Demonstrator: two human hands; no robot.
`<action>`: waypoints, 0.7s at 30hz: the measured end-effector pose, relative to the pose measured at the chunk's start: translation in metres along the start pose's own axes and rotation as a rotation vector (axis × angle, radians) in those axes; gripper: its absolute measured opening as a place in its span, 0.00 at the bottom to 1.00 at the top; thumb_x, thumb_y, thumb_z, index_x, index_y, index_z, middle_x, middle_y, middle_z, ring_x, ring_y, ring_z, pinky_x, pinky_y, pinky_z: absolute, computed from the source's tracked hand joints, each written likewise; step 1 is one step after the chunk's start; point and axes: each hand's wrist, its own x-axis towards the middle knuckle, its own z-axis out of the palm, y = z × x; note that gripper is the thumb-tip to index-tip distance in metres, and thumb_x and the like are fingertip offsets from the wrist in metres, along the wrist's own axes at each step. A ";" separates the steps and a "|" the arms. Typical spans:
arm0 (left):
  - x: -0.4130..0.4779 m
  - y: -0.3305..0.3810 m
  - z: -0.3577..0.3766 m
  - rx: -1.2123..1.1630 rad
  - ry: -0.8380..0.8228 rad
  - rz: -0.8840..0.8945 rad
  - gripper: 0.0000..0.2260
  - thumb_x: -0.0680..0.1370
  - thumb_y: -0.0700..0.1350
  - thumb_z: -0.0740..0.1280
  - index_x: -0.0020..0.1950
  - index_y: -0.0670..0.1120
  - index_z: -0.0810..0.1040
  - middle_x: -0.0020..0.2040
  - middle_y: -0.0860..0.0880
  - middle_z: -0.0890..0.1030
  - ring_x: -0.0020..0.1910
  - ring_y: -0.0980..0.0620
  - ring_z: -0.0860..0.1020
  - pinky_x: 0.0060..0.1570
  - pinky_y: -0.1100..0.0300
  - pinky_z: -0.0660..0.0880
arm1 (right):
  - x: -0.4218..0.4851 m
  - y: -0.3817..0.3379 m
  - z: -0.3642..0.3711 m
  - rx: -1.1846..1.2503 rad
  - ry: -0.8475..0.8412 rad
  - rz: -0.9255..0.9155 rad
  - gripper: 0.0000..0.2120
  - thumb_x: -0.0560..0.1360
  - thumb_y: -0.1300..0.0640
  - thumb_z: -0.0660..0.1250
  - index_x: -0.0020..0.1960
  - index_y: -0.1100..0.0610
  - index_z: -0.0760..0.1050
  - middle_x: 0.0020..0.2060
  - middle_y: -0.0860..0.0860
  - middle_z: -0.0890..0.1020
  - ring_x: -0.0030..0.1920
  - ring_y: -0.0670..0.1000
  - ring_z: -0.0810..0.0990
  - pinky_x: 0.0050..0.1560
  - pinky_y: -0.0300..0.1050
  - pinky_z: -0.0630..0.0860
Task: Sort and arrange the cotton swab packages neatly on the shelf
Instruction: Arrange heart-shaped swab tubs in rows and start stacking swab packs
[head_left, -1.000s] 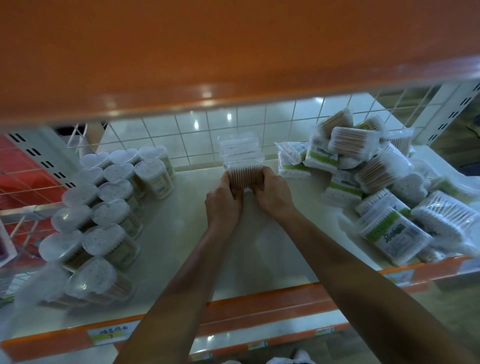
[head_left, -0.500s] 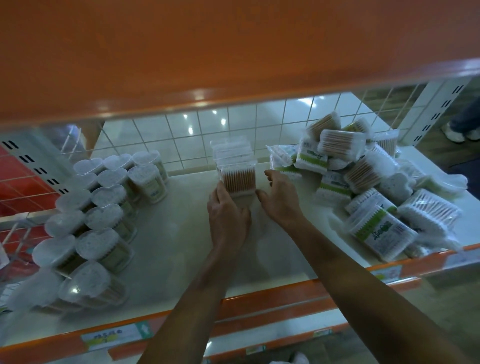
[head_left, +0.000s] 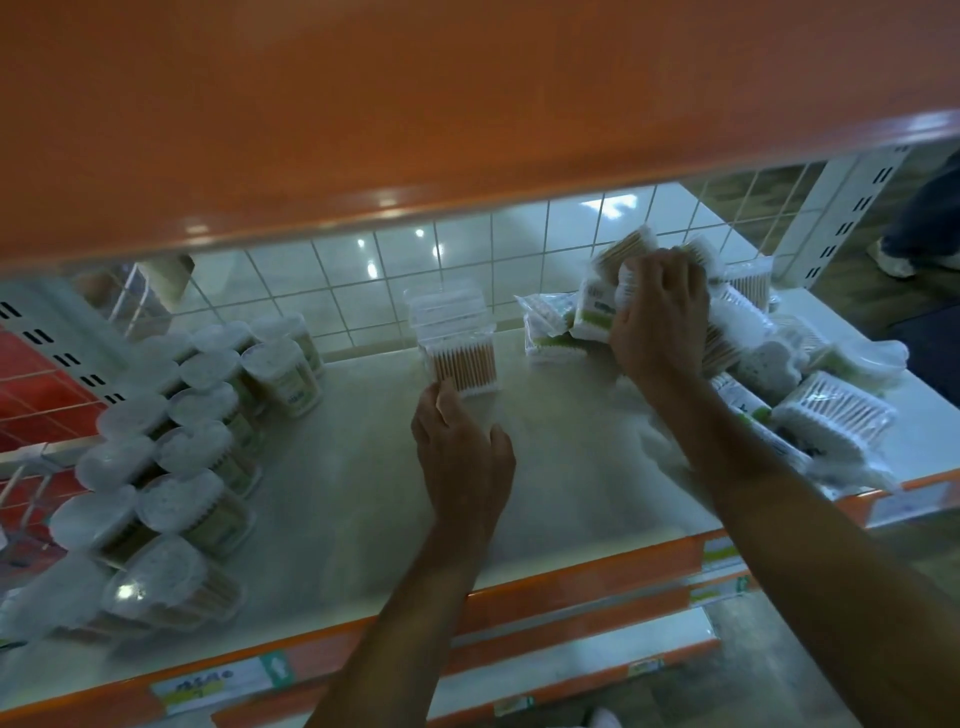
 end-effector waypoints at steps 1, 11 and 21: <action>0.000 0.000 0.000 0.002 -0.004 0.000 0.30 0.69 0.40 0.70 0.69 0.36 0.66 0.66 0.37 0.68 0.65 0.38 0.66 0.63 0.48 0.66 | 0.005 0.006 -0.001 -0.037 -0.018 0.015 0.20 0.71 0.63 0.64 0.63 0.64 0.69 0.61 0.63 0.72 0.64 0.64 0.67 0.65 0.57 0.64; 0.006 0.002 0.000 0.065 -0.093 0.026 0.23 0.71 0.43 0.67 0.66 0.41 0.72 0.60 0.40 0.73 0.60 0.40 0.69 0.58 0.49 0.69 | 0.012 0.029 -0.003 -0.132 -0.208 0.091 0.32 0.66 0.62 0.73 0.66 0.62 0.64 0.64 0.62 0.68 0.63 0.63 0.66 0.60 0.59 0.68; -0.002 0.001 -0.003 -0.017 -0.126 0.067 0.22 0.69 0.41 0.67 0.64 0.44 0.74 0.59 0.42 0.74 0.59 0.42 0.70 0.60 0.52 0.69 | -0.008 0.017 -0.004 0.079 -0.076 0.058 0.27 0.64 0.64 0.70 0.63 0.59 0.70 0.60 0.60 0.73 0.62 0.63 0.67 0.59 0.57 0.66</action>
